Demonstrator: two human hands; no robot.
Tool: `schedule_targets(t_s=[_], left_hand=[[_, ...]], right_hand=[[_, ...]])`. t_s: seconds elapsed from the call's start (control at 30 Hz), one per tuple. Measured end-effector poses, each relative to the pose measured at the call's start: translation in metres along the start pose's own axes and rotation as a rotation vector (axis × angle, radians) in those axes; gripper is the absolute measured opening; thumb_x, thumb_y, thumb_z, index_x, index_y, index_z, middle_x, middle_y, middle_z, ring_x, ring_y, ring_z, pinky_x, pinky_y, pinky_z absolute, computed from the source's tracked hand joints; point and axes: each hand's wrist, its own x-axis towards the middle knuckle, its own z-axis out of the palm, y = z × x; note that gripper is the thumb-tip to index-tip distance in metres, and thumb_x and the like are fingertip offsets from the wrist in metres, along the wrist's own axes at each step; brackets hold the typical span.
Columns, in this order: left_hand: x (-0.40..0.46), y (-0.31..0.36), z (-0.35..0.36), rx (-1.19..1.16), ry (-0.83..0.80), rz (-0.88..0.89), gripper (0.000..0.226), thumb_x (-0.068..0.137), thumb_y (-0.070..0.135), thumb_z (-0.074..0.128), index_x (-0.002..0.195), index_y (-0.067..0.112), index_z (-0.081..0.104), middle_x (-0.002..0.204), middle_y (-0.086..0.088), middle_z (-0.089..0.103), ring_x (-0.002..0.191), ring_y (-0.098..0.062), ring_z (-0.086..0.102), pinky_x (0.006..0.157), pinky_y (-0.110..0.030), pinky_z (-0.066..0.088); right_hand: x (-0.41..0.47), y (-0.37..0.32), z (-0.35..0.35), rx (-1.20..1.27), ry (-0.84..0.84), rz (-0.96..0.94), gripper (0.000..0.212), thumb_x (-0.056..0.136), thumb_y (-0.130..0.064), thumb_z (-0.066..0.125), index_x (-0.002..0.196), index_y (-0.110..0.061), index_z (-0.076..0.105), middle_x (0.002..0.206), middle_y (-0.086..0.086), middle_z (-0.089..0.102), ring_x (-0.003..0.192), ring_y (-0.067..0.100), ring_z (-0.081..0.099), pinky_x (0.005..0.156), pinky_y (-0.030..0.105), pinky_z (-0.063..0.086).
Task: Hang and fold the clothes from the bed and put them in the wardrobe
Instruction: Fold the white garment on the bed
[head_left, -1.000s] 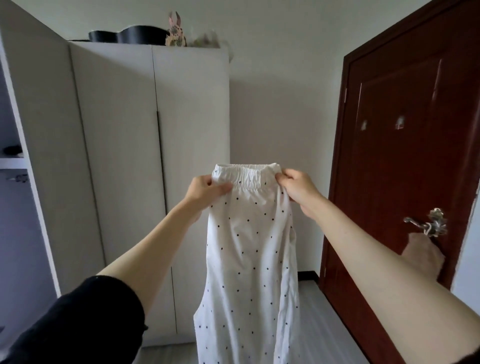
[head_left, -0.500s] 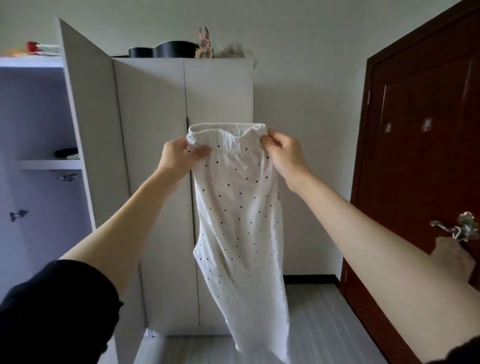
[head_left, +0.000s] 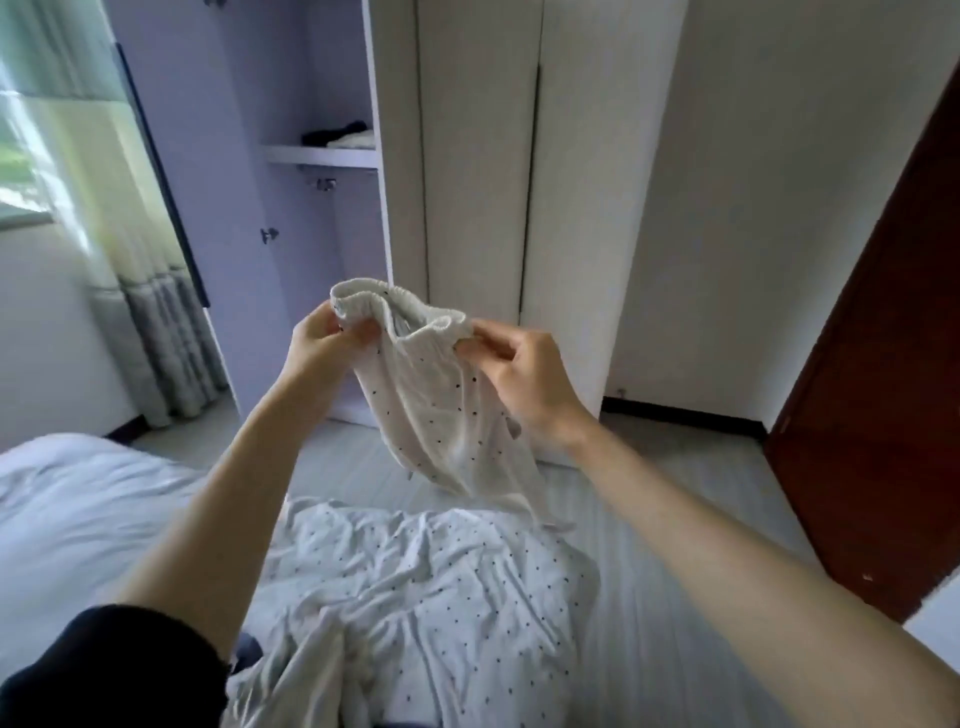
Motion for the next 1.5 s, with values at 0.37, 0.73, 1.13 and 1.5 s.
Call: schedule_targets(t_s=[0.37, 0.73, 1.13, 1.5], left_hand=[[-0.278, -0.134, -0.141, -0.527, 0.33, -0.925, 0.055, 0.096, 0.053, 0.03, 0.111, 0.006, 0.055, 0.097, -0.016, 0.07, 0.087, -0.027, 0.065, 0.073, -0.042, 0.052], [-0.37, -0.201, -0.135, 0.042, 0.705, -1.096, 0.025, 0.081, -0.012, 0.054, 0.102, 0.001, 0.057, 0.075, -0.012, 0.06, 0.06, -0.023, 0.059, 0.047, -0.026, 0.049], [-0.424, -0.146, -0.208, 0.562, 0.95, -0.813, 0.048, 0.082, -0.012, 0.049, 0.125, 0.011, 0.051, 0.116, -0.014, 0.062, 0.099, -0.023, 0.056, 0.087, -0.031, 0.042], [-0.492, -0.172, -0.219, 0.821, 0.888, -1.08, 0.048, 0.092, 0.028, 0.051, 0.138, 0.027, 0.036, 0.121, -0.016, 0.061, 0.107, -0.037, 0.058, 0.087, -0.04, 0.043]], right_hand=[[-0.21, 0.068, 0.186, -0.196, -0.684, 0.138, 0.023, 0.089, -0.022, 0.061, 0.111, -0.025, 0.071, 0.108, -0.002, 0.071, 0.1, 0.016, 0.065, 0.089, 0.035, 0.051], [-0.29, 0.137, 0.209, -0.368, -1.222, 0.107, 0.033, 0.097, -0.036, 0.048, 0.127, -0.025, 0.058, 0.135, -0.003, 0.055, 0.129, 0.016, 0.044, 0.106, 0.031, 0.032], [-0.253, 0.139, 0.266, -0.542, -1.216, -0.061, 0.057, 0.099, -0.05, 0.025, 0.15, -0.034, 0.006, 0.158, -0.007, -0.009, 0.145, 0.013, -0.014, 0.115, 0.049, -0.007], [-0.337, 0.165, 0.358, -0.706, -1.363, -0.424, 0.067, 0.095, -0.051, 0.032, 0.148, -0.04, -0.007, 0.154, -0.003, -0.023, 0.139, 0.022, -0.027, 0.104, 0.061, -0.019]])
